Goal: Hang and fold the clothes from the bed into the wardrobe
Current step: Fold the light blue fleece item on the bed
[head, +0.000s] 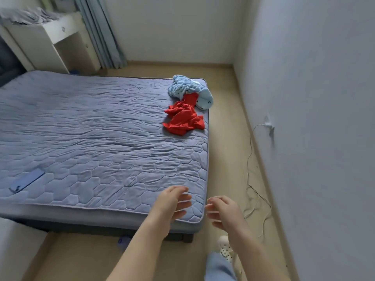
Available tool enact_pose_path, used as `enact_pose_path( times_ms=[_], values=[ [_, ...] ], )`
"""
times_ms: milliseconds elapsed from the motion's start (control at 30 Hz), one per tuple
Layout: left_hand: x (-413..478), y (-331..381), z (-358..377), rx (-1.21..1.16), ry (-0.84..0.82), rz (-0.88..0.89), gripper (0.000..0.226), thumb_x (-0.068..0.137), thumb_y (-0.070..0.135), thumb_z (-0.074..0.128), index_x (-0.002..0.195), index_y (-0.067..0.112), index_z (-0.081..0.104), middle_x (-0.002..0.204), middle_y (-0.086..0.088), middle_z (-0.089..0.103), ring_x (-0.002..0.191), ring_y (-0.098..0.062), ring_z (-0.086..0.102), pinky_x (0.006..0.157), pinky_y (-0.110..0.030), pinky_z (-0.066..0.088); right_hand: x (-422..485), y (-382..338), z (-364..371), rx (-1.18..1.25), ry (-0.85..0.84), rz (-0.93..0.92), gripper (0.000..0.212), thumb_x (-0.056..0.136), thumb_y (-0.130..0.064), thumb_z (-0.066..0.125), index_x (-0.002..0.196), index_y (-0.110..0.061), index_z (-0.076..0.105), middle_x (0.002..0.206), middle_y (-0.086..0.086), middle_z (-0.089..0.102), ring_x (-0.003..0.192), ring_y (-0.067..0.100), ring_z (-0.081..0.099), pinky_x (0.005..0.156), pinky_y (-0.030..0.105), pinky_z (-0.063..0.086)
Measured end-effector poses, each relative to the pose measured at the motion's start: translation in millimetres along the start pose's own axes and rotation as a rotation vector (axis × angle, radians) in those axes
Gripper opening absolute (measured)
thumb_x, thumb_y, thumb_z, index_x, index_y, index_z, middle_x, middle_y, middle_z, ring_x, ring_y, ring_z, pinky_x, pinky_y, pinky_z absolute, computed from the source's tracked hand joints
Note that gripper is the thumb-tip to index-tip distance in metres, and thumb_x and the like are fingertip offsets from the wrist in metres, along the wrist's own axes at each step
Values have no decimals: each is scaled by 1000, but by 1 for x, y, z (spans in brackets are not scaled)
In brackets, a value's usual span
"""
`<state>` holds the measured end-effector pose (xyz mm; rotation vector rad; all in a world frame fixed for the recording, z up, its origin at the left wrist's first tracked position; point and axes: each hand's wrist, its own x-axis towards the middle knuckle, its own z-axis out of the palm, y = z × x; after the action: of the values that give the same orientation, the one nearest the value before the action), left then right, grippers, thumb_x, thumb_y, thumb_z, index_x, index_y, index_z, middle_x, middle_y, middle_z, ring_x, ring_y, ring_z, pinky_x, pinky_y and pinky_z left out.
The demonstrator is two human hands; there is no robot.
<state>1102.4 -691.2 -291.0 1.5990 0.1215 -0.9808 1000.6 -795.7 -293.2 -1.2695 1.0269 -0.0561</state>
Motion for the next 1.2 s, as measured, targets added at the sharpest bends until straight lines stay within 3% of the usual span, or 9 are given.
enact_pose_path(
  times_ms=[200,367,667,1000,1200],
  values=[
    [86,68,90,-14,30,-36,15,93,21,50,84,18,62,81,-2,65,73,-15,62,65,-24,44,106,-80,-65,-66,-3,-38,19,93,-14,50,75,-15,56,71,1,58,61,12,51,46,13,39],
    [148,132,157,-31,32,-10,16,93,20,50,83,19,61,76,-1,65,69,-14,62,63,-24,43,177,-144,-113,-64,-1,-38,19,92,-13,51,73,-15,56,67,-1,57,59,14,49,53,22,35],
    [261,214,221,6,12,1,14,93,18,49,84,18,59,76,-1,63,69,-14,59,63,-23,41,296,-216,-148,-81,-17,18,15,93,-15,50,79,-13,58,73,1,58,61,13,52,55,23,36],
    [448,369,228,-2,86,56,10,94,17,48,88,17,57,77,-2,61,68,-13,58,63,-24,39,494,-363,-120,-188,-41,4,17,92,-14,48,76,-14,54,69,1,56,57,14,49,54,22,32],
    [526,431,222,-36,165,3,11,94,17,47,87,17,55,76,-1,59,68,-14,56,63,-23,39,585,-426,-89,-179,-136,27,17,92,-14,49,75,-14,55,69,1,58,57,13,50,53,21,35]
  ],
)
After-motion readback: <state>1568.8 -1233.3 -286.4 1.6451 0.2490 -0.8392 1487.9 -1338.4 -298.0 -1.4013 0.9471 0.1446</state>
